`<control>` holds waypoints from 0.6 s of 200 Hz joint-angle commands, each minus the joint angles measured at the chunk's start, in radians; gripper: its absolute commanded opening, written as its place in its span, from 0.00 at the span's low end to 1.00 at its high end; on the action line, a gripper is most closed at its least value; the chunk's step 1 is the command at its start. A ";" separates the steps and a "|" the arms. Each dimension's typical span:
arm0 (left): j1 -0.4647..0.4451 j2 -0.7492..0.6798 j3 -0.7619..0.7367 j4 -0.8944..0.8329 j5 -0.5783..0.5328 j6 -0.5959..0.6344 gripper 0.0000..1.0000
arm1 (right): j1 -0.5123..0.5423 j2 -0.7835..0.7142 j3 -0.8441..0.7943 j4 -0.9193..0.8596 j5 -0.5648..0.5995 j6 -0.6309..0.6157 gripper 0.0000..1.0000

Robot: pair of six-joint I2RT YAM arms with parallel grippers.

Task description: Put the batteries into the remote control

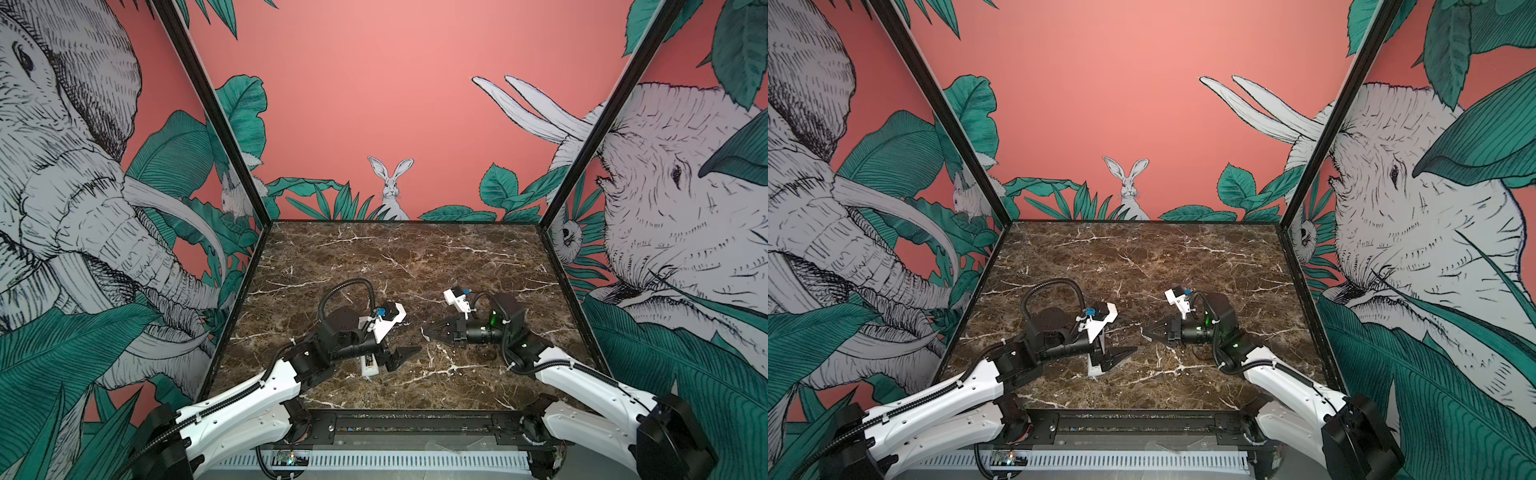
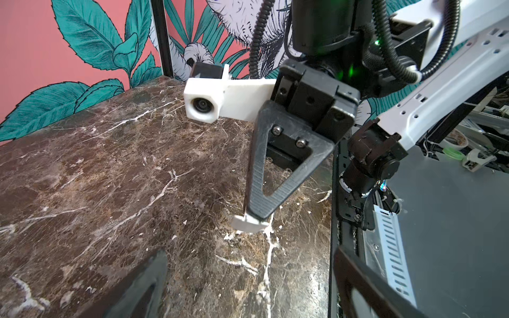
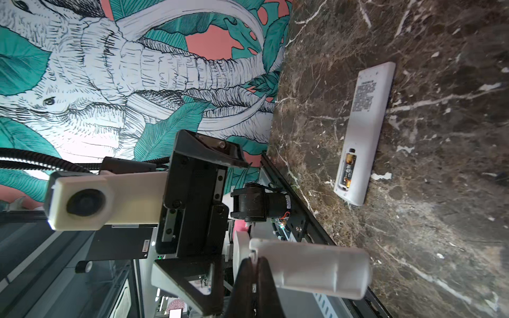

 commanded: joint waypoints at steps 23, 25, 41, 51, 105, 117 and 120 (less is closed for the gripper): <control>-0.010 0.010 0.006 0.071 0.056 0.033 0.92 | -0.006 -0.050 0.004 0.160 -0.030 0.088 0.01; -0.010 0.012 0.007 0.073 0.061 0.031 0.92 | -0.006 -0.050 0.003 0.164 -0.030 0.092 0.01; -0.013 0.029 0.018 0.086 0.078 0.033 0.91 | -0.005 -0.049 -0.009 0.231 -0.032 0.145 0.01; -0.016 0.039 0.024 0.096 0.081 0.038 0.91 | -0.005 -0.045 -0.014 0.269 -0.034 0.177 0.01; -0.032 0.133 0.071 0.197 0.081 0.070 0.89 | -0.004 -0.093 -0.037 0.302 -0.037 0.234 0.01; -0.035 0.153 0.082 0.216 0.079 0.077 0.88 | -0.004 -0.109 -0.041 0.294 -0.036 0.237 0.01; -0.037 0.156 0.086 0.217 0.080 0.080 0.87 | -0.004 -0.113 -0.042 0.292 -0.036 0.240 0.01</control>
